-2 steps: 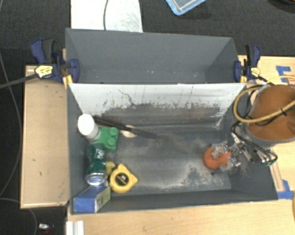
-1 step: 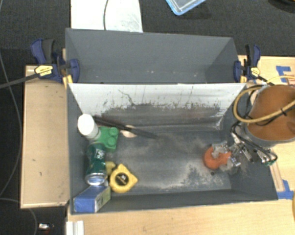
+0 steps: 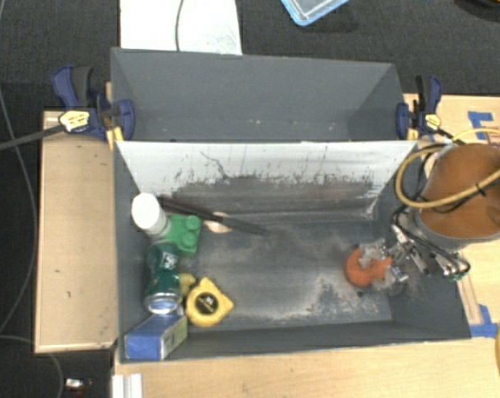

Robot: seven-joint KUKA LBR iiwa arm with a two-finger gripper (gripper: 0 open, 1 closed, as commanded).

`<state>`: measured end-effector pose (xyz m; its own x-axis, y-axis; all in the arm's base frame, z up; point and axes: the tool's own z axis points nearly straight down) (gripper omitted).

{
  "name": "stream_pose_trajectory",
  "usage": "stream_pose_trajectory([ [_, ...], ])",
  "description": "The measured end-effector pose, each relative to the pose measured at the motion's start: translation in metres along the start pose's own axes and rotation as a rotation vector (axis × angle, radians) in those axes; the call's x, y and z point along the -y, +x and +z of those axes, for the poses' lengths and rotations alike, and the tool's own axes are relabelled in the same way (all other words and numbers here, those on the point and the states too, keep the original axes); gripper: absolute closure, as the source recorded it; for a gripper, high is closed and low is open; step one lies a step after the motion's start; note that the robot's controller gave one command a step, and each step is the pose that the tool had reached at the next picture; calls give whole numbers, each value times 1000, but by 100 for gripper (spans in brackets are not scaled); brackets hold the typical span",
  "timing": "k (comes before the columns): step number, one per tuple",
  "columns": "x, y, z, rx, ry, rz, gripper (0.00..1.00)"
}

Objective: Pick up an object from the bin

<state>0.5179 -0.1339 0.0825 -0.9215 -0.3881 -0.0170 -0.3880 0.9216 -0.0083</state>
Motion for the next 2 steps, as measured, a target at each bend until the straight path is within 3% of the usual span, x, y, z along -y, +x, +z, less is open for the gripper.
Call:
stream_pose_trajectory([
  [2, 0, 0, 0, 0, 0, 0, 100],
])
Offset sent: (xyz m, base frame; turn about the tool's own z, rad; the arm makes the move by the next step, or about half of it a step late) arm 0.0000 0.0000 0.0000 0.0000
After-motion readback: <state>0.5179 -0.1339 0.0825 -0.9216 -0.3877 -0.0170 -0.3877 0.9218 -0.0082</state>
